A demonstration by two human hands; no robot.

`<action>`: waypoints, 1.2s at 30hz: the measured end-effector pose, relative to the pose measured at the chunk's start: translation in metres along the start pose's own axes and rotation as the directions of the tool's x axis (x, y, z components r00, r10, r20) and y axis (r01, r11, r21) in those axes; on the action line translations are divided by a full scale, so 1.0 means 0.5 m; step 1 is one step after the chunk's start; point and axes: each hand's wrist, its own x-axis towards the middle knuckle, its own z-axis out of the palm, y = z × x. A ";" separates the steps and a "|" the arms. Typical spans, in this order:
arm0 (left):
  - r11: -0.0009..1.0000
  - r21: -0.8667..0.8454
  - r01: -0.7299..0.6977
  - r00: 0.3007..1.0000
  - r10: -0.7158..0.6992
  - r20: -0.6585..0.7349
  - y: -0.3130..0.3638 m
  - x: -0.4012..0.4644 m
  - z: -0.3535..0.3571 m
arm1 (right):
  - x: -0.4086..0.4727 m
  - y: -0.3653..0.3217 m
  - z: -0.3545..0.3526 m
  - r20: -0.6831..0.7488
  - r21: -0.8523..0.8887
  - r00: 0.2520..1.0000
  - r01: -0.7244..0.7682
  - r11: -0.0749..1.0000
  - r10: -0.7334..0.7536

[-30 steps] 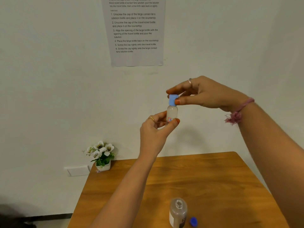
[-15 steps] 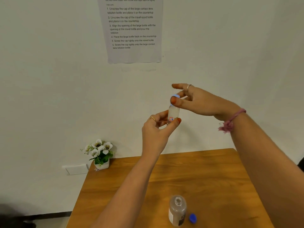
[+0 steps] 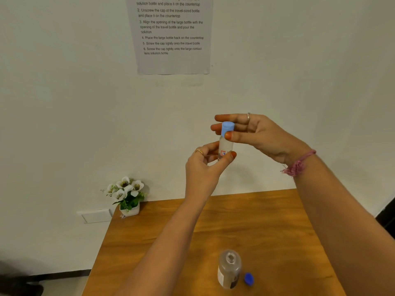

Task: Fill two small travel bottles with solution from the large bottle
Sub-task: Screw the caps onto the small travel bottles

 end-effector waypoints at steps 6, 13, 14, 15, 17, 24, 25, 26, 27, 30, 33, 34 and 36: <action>0.999 0.055 0.004 0.999 -0.002 -0.032 -0.015 0.013 -0.002 | 0.012 0.024 0.042 -0.331 0.101 0.943 -0.012 0.995 0.045; 0.997 0.067 0.027 1.000 -0.027 -0.006 -0.024 0.009 0.015 | 0.018 0.033 0.066 -0.422 0.072 0.902 -0.061 0.996 0.085; 0.998 0.057 0.036 0.999 -0.035 -0.005 -0.024 0.009 0.013 | 0.012 0.030 0.053 -0.319 0.112 0.945 -0.040 0.993 0.074; 0.998 0.052 0.043 0.999 -0.043 0.001 -0.024 0.010 0.011 | 0.006 0.028 0.040 -0.221 0.130 0.974 -0.024 0.991 0.053; 0.997 0.061 0.050 0.998 -0.051 0.024 -0.023 0.012 0.008 | -0.003 0.024 0.023 -0.086 0.068 0.996 -0.007 0.998 0.013; 0.992 0.058 0.116 0.992 -0.118 0.036 -0.028 0.007 0.022 | -0.004 0.026 0.044 -0.207 -0.066 0.978 -0.008 0.998 -0.006; 0.991 0.060 0.122 0.992 -0.123 0.018 -0.029 0.007 0.025 | -0.004 0.031 0.054 -0.271 -0.085 0.963 -0.008 0.996 -0.015; 0.990 0.064 0.125 0.992 -0.126 -0.001 -0.030 0.007 0.027 | -0.004 0.038 0.064 -0.337 -0.104 0.941 -0.012 0.994 -0.024; 0.990 0.071 0.126 0.992 -0.125 -0.017 -0.031 0.007 0.030 | -0.005 0.044 0.074 -0.397 -0.120 0.918 -0.020 0.993 -0.029; 0.989 0.090 0.117 0.992 -0.113 -0.046 -0.038 0.004 0.039 | -0.007 0.055 0.093 -0.497 -0.130 0.867 -0.043 0.991 -0.028; 0.991 0.102 0.086 0.996 -0.084 -0.027 -0.046 -0.001 0.036 | -0.020 0.055 0.090 -0.477 -0.102 0.879 -0.051 0.993 -0.004; 0.993 0.104 0.062 0.998 -0.063 0.007 -0.051 0.000 0.031 | -0.026 0.053 0.086 -0.456 -0.103 0.890 -0.046 0.994 -0.007; 0.995 0.091 0.048 0.989 -0.060 0.132 -0.066 -0.004 0.014 | -0.046 0.055 0.080 -0.434 -0.128 0.901 -0.042 0.991 -0.018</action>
